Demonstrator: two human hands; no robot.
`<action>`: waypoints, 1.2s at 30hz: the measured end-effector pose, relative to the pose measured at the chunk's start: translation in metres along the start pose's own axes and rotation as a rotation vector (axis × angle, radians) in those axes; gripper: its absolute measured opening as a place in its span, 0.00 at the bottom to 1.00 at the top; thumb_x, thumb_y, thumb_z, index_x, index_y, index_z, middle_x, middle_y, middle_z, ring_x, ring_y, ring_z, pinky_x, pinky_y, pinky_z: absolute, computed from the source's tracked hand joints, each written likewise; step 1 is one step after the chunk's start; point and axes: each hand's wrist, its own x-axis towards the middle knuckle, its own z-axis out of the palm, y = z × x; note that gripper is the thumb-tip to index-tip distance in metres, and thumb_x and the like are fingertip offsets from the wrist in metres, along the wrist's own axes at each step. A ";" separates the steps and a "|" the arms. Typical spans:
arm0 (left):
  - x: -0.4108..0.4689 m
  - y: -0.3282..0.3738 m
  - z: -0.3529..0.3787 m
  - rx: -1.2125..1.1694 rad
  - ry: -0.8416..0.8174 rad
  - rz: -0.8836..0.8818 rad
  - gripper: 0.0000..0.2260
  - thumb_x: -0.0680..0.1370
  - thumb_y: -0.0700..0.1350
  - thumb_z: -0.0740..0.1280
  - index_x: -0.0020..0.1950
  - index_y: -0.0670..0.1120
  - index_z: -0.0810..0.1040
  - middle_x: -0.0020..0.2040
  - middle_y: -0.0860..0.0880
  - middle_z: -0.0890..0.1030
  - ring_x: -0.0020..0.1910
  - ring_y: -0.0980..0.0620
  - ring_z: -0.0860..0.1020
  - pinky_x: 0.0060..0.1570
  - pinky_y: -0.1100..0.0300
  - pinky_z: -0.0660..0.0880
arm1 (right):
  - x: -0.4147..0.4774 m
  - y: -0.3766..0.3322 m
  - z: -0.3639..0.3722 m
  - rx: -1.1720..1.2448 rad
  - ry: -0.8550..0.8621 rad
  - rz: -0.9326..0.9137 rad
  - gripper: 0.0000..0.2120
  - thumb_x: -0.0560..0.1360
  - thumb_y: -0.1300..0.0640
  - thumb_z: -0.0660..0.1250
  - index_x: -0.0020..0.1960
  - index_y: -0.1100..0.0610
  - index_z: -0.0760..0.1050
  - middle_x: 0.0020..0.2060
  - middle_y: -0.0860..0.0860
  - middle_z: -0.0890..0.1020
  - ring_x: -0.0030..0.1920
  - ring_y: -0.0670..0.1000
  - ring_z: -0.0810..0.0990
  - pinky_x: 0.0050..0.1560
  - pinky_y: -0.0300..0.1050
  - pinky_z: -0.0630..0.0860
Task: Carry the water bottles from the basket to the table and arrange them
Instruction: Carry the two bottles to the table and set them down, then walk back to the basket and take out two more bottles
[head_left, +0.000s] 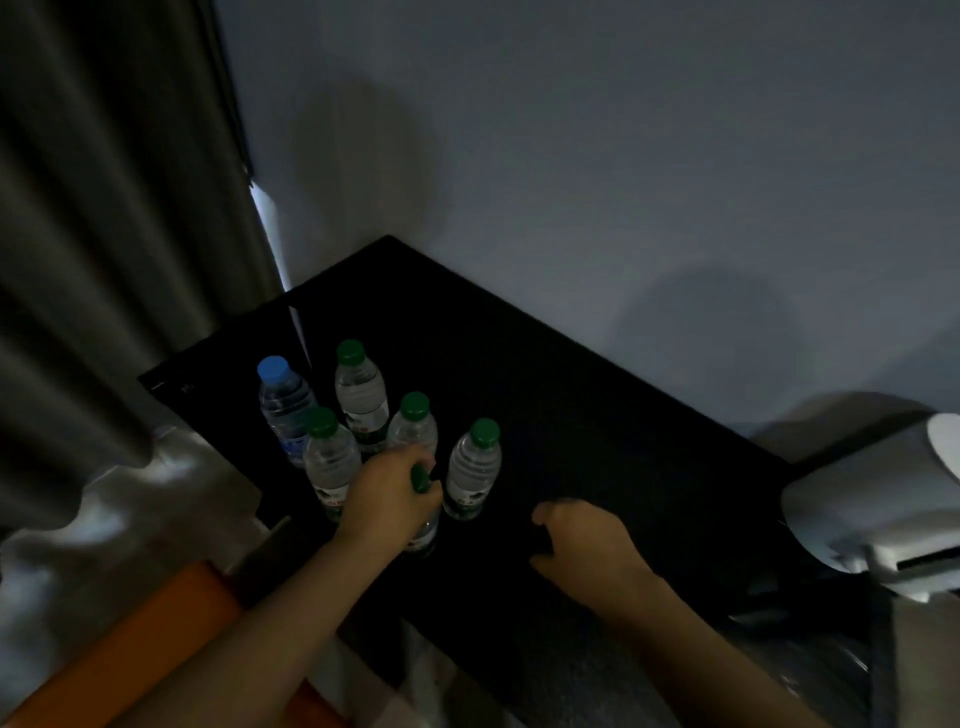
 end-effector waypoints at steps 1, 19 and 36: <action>0.002 0.003 -0.004 0.075 -0.027 0.051 0.10 0.74 0.43 0.70 0.54 0.42 0.79 0.50 0.45 0.81 0.50 0.46 0.78 0.46 0.58 0.72 | -0.004 0.001 0.001 0.008 -0.004 0.016 0.16 0.73 0.51 0.67 0.60 0.55 0.73 0.54 0.52 0.77 0.52 0.52 0.78 0.52 0.47 0.77; -0.062 0.129 0.049 0.466 -0.467 0.593 0.14 0.76 0.53 0.64 0.60 0.49 0.75 0.55 0.51 0.77 0.53 0.52 0.75 0.53 0.58 0.74 | -0.139 0.058 0.039 0.156 0.176 0.395 0.15 0.74 0.47 0.66 0.57 0.53 0.74 0.55 0.51 0.78 0.55 0.52 0.78 0.52 0.45 0.76; -0.275 0.315 0.220 0.562 -0.754 1.074 0.14 0.76 0.52 0.65 0.58 0.48 0.75 0.54 0.50 0.78 0.55 0.49 0.75 0.55 0.53 0.74 | -0.446 0.174 0.132 0.410 0.426 0.974 0.18 0.72 0.48 0.67 0.60 0.50 0.74 0.57 0.47 0.80 0.58 0.50 0.78 0.53 0.43 0.74</action>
